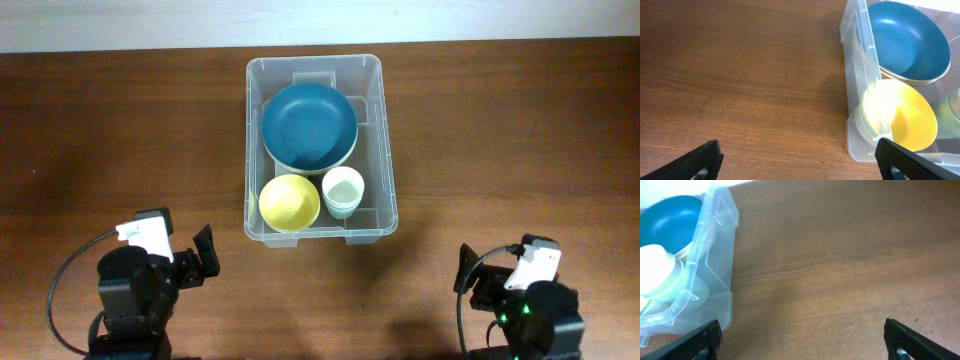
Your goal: Pack container
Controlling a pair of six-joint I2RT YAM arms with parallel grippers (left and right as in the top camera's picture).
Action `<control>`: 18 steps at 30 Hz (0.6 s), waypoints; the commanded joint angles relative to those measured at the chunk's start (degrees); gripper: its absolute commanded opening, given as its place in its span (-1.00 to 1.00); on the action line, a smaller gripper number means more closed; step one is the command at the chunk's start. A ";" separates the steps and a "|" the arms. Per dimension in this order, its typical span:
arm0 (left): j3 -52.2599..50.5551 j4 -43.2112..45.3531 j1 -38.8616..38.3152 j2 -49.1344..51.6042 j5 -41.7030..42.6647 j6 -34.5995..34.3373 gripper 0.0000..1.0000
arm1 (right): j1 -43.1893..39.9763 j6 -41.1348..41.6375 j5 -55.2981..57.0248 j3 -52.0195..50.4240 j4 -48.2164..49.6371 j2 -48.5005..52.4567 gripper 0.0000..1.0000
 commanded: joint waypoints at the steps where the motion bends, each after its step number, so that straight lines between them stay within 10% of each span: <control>1: -0.68 -0.09 0.02 -0.11 0.87 0.09 0.99 | 0.15 -6.56 -1.36 -2.40 0.15 -7.98 0.98; 10: -0.68 -0.09 0.02 -0.11 0.87 0.09 0.99 | 0.22 -9.07 -1.31 -7.56 6.75 -12.61 0.98; 18: -0.68 -0.09 0.02 -0.11 0.87 0.09 0.99 | 0.20 -19.98 -4.59 -19.10 35.52 -12.61 0.98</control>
